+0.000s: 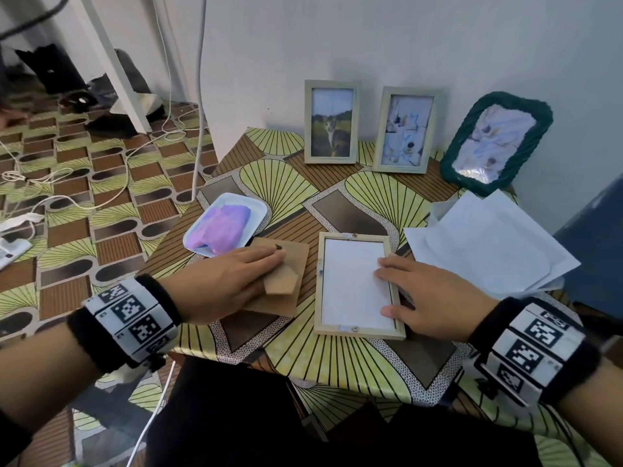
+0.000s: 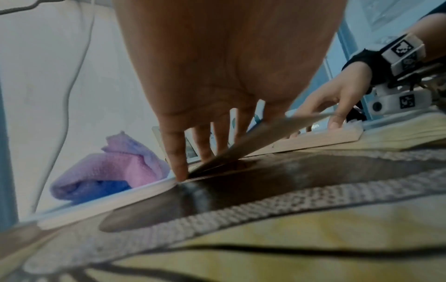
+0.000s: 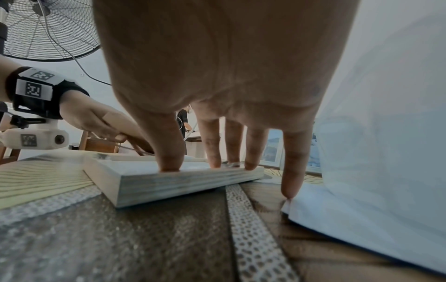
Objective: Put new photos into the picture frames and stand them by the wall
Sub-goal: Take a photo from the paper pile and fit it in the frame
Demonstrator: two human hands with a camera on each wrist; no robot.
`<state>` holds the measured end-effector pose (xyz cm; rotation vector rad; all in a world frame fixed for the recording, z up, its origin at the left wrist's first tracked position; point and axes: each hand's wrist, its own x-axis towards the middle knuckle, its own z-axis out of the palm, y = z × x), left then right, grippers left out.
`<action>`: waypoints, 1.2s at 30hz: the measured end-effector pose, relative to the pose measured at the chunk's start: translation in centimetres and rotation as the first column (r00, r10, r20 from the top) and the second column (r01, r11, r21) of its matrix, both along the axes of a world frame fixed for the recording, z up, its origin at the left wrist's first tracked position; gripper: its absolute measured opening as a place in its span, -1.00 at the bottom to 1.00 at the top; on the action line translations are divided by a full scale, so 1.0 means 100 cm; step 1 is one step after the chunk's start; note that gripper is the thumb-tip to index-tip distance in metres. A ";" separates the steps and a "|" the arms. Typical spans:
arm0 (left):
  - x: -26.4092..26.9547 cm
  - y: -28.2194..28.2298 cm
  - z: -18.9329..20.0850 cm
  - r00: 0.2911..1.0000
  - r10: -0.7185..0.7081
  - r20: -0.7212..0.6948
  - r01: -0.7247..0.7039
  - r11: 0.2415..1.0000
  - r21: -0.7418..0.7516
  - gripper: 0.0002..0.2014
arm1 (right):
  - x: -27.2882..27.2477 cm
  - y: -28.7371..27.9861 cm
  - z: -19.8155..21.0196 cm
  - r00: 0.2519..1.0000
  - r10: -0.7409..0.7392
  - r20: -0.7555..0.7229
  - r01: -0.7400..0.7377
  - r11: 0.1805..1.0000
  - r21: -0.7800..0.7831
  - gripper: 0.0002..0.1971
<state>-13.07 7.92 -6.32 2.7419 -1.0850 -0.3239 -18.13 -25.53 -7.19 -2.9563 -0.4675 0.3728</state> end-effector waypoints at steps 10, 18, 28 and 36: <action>-0.011 -0.023 0.021 0.987 0.158 0.017 -0.143 0.933 -0.331 -0.54 | -0.007 -0.004 0.006 0.997 -0.075 0.027 0.073 0.996 0.057 -0.28; -0.010 -0.075 0.016 0.987 -0.029 0.155 0.055 0.985 -0.165 -0.51 | -0.011 -0.004 0.004 0.992 -0.117 0.039 0.114 0.991 0.068 -0.34; -0.020 -0.117 -0.008 0.946 -0.147 0.289 0.059 0.955 0.292 -0.35 | -0.007 -0.005 0.003 0.996 -0.092 0.009 0.091 0.992 0.088 -0.28; -0.019 -0.134 -0.007 0.952 -0.215 0.219 0.141 0.940 0.312 -0.37 | -0.009 -0.005 0.009 0.995 -0.099 0.013 0.097 0.990 0.101 -0.47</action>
